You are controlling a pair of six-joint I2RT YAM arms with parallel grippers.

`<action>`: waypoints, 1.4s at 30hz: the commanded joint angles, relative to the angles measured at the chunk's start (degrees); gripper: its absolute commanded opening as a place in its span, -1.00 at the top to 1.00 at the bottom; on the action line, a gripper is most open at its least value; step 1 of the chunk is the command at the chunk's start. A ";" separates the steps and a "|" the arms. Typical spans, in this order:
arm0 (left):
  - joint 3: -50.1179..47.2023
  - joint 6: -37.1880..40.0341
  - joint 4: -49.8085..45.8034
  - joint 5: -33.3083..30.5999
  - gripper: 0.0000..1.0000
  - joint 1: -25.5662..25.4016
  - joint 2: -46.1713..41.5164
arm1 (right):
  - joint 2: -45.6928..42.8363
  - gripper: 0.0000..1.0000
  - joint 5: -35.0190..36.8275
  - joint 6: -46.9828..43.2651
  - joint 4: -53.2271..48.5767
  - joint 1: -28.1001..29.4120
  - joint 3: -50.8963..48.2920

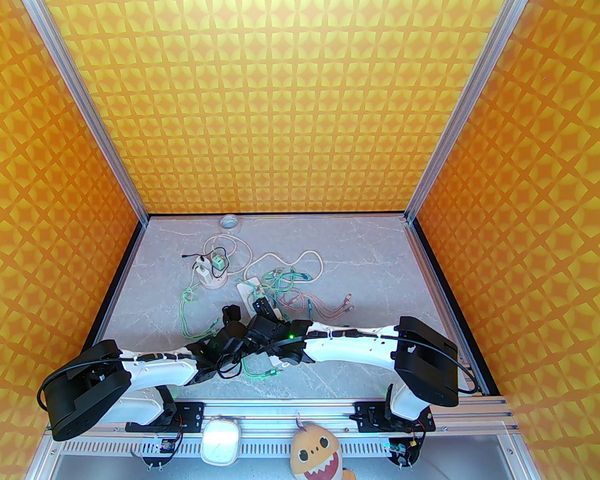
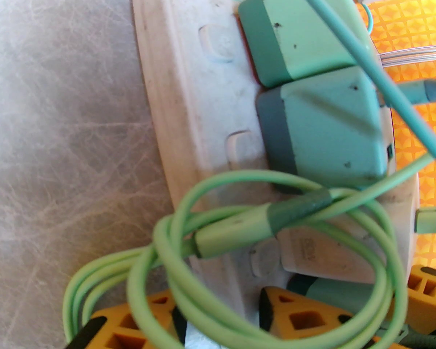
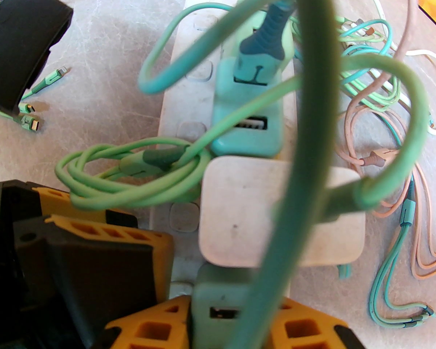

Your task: Pull the plug off the socket

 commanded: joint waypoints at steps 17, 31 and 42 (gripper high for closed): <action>0.45 -0.49 -9.21 -0.12 0.29 0.46 0.84 | -11.25 0.39 -3.64 -0.62 4.36 -3.08 -4.30; 5.55 6.60 -19.71 -0.10 0.09 0.45 -11.76 | -23.04 0.38 0.37 -3.88 2.06 -11.00 -8.31; 9.68 13.46 -32.23 -1.57 -0.48 0.36 -30.56 | -24.70 0.40 -3.08 -9.69 1.28 -24.56 -5.57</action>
